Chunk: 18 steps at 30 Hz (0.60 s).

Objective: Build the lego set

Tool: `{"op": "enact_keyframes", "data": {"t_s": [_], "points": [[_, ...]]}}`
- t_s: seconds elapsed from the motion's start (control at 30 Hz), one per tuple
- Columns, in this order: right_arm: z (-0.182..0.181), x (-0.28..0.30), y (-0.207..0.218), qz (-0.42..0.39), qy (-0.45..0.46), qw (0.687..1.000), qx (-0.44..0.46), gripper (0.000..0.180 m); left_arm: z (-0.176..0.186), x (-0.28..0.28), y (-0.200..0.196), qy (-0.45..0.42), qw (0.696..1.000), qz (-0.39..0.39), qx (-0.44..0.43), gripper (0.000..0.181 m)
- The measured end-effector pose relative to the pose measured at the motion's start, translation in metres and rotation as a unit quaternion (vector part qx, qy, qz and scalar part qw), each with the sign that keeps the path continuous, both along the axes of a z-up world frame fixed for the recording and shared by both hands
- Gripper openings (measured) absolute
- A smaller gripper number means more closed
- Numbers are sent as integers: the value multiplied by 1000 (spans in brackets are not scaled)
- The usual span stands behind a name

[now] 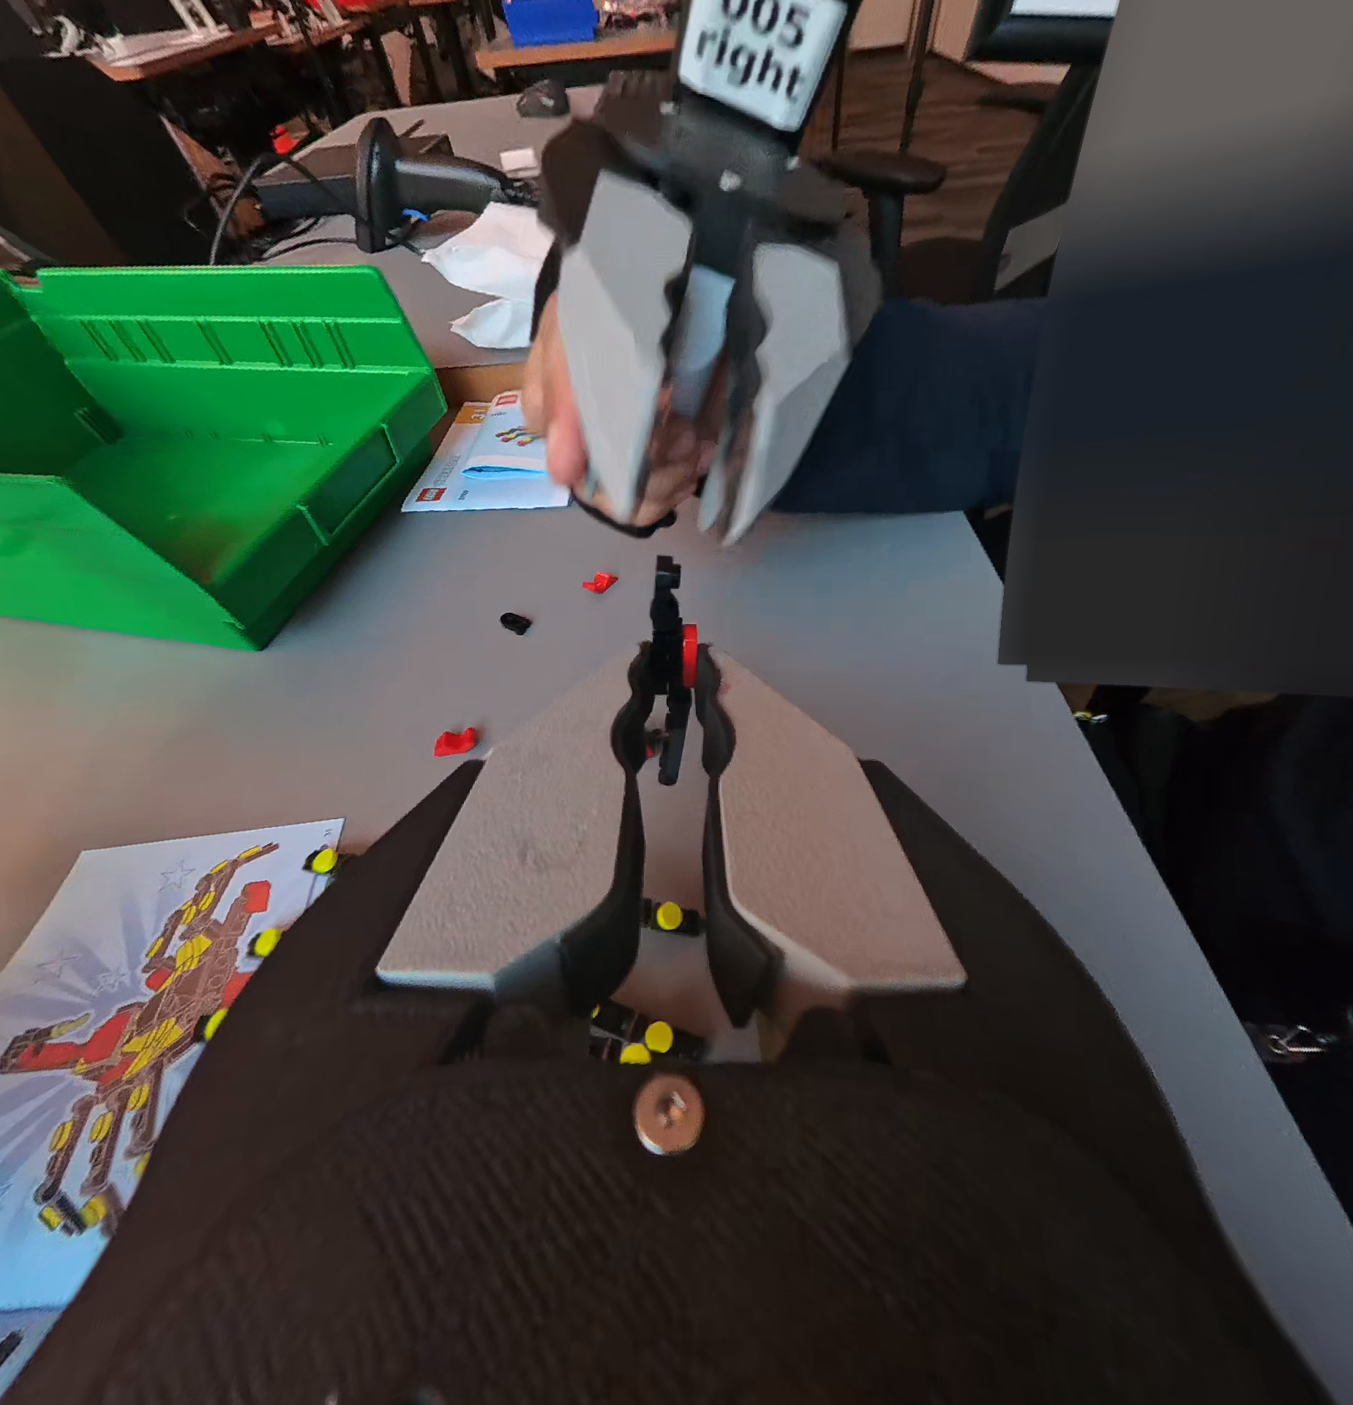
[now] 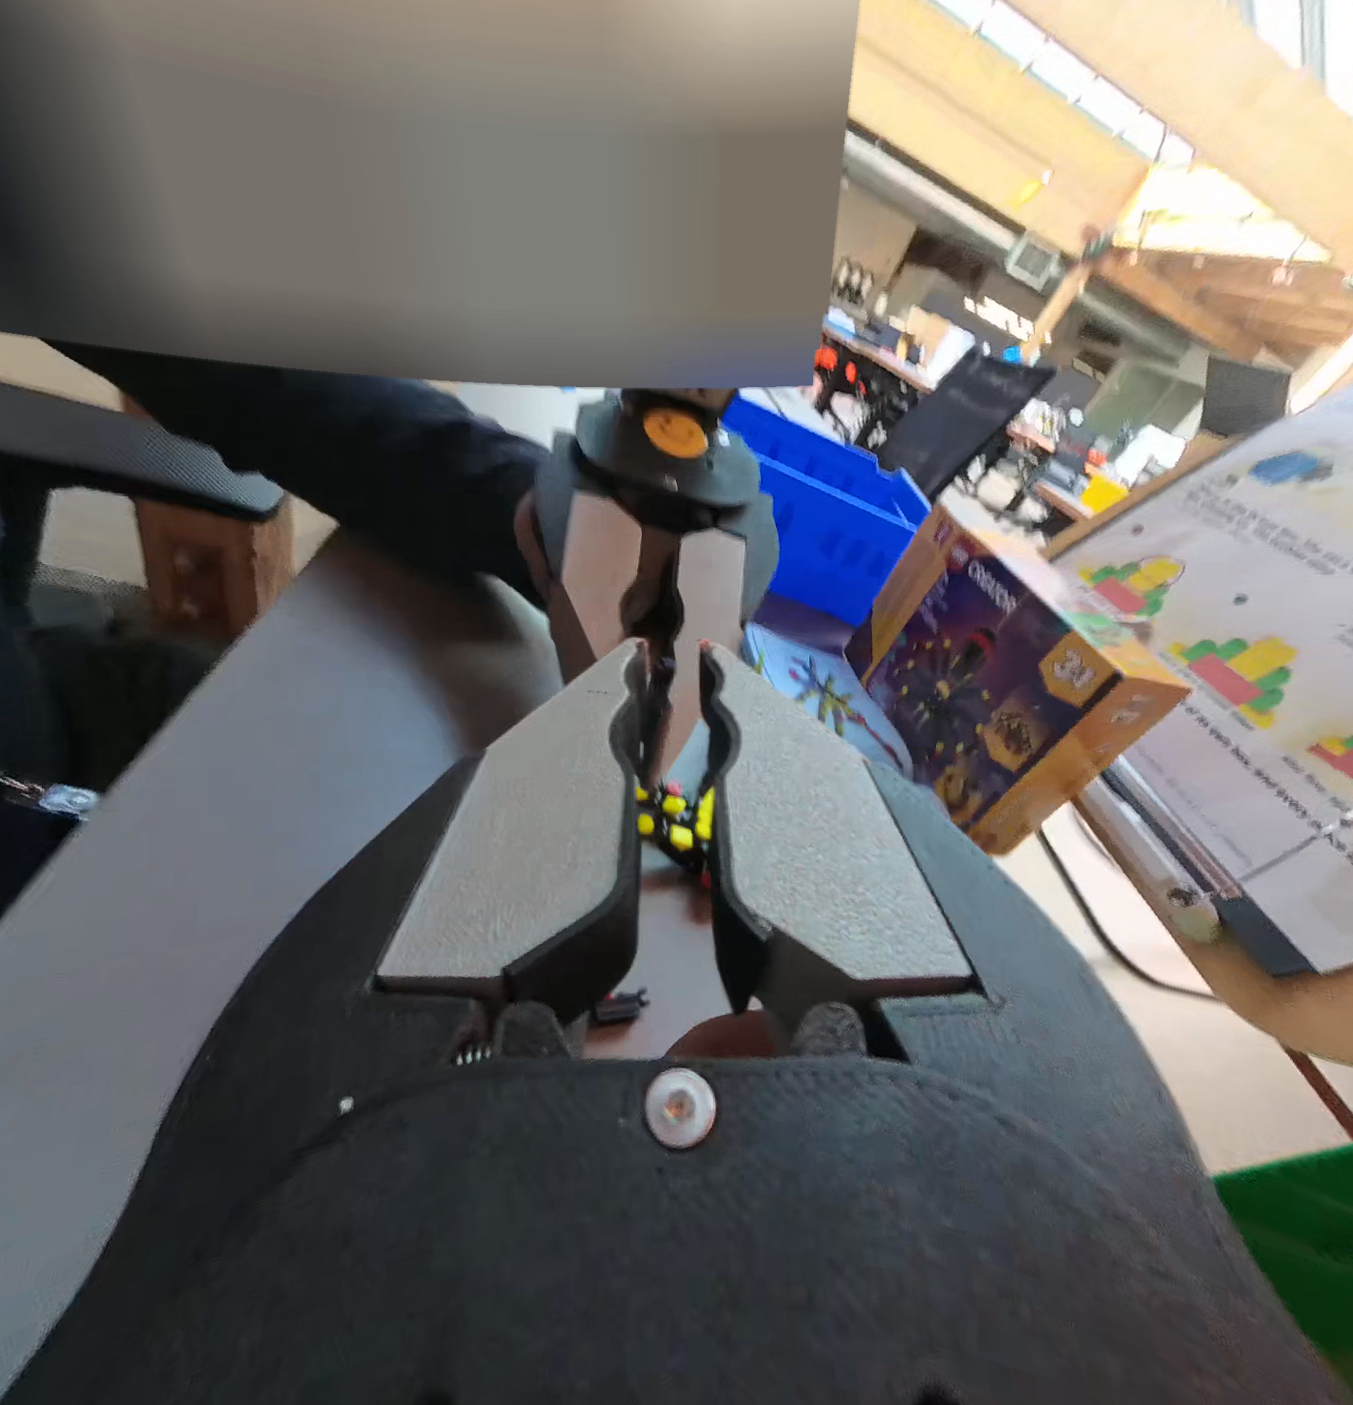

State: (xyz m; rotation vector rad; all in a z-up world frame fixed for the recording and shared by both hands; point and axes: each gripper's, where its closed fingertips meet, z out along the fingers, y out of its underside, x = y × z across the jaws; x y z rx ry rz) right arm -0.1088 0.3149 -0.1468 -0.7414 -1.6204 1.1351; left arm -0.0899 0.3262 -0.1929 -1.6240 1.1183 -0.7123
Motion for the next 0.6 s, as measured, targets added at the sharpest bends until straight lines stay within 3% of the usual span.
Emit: {"op": "enact_keyframes", "data": {"t_s": [0.07,0.33,0.4,0.47,0.6], "points": [[-12,-5,0,0,-27,1000,9,1,1,1,-3,-1,1000,-10,4,6],[-12,-12,11,-10,-51,996,-79,1,3,-9,5,-18,1000,8,-8,6],[-5,-14,21,-24,-38,992,-118,1,12,-14,12,-48,998,31,2,7],[2,-16,37,-58,-19,985,-159,1,18,-22,21,-54,996,67,28,23],[0,-22,64,-119,-18,959,-257,0,20,-43,44,39,971,181,155,37]]}}
